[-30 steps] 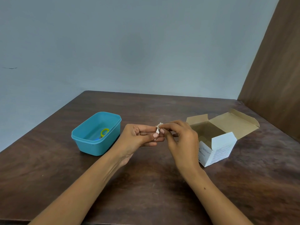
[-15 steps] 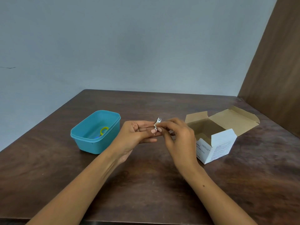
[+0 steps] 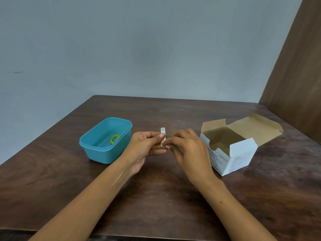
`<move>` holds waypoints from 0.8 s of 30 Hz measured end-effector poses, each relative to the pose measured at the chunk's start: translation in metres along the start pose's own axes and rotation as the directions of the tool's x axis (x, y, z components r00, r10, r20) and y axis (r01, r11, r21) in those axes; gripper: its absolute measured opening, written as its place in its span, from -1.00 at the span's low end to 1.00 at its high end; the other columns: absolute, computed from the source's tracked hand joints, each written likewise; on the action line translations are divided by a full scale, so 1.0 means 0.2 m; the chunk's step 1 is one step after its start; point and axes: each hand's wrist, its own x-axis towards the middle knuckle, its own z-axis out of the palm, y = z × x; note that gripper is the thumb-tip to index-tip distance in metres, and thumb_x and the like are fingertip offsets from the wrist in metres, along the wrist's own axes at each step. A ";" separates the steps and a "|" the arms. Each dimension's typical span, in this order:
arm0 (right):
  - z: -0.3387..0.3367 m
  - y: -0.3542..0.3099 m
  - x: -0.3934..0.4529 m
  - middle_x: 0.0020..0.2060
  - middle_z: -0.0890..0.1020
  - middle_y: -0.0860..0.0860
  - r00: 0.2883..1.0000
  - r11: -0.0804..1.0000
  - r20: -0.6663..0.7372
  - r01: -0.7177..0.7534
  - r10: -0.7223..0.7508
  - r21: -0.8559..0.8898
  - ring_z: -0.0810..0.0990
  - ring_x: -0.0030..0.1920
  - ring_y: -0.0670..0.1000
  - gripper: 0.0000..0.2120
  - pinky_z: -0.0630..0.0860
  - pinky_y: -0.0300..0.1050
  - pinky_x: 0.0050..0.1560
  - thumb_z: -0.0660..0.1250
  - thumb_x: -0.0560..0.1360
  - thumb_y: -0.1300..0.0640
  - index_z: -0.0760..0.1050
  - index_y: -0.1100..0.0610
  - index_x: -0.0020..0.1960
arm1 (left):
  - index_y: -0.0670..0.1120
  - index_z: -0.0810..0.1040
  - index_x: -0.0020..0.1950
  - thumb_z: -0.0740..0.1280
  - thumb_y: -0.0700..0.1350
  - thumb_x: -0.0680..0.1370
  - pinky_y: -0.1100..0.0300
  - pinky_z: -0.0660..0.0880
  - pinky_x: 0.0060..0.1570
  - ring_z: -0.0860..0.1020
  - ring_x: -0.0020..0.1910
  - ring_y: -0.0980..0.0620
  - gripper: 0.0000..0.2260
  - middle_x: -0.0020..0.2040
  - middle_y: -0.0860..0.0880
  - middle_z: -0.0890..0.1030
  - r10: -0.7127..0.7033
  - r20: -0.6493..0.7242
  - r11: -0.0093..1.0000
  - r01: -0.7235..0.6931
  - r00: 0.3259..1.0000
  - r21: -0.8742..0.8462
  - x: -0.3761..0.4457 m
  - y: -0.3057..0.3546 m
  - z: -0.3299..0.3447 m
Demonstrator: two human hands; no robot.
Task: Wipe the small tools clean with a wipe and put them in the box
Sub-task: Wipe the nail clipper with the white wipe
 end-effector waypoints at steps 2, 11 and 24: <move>0.00 0.01 0.00 -0.21 0.64 -0.04 1.000 1.000 0.011 0.020 -0.020 -0.013 0.53 -0.15 0.05 -0.89 0.50 -0.02 -0.29 0.40 0.40 0.21 0.66 0.05 -0.12 | -0.30 0.59 0.00 0.34 -0.23 0.52 0.32 0.58 -0.40 0.66 -0.37 0.08 -0.85 -0.28 -0.13 0.68 -0.023 0.006 0.999 0.023 1.000 -0.031 0.00 0.00 0.00; -0.03 0.05 0.02 -0.19 0.64 -0.07 0.966 0.940 -0.060 -0.229 0.252 0.253 0.56 -0.19 -0.11 -0.88 0.49 -0.28 -0.17 0.44 0.42 0.25 0.64 0.06 -0.11 | -0.20 0.60 0.10 0.30 -0.15 0.55 0.28 0.60 -0.32 0.69 -0.10 0.04 -0.80 -0.03 -0.13 0.69 -0.091 0.098 0.993 0.097 0.991 -0.066 0.00 0.03 -0.02; -0.02 0.01 0.02 -0.19 0.65 -0.06 0.950 0.912 -0.145 -0.213 0.278 0.351 0.60 -0.14 -0.14 -0.86 0.46 -0.45 -0.20 0.45 0.40 0.30 0.66 0.10 -0.11 | -0.21 0.65 0.01 0.37 -0.17 0.46 0.33 0.57 -0.31 0.66 -0.27 0.13 -0.82 -0.23 -0.04 0.69 -0.092 0.162 0.995 0.096 0.982 -0.018 0.00 0.01 -0.03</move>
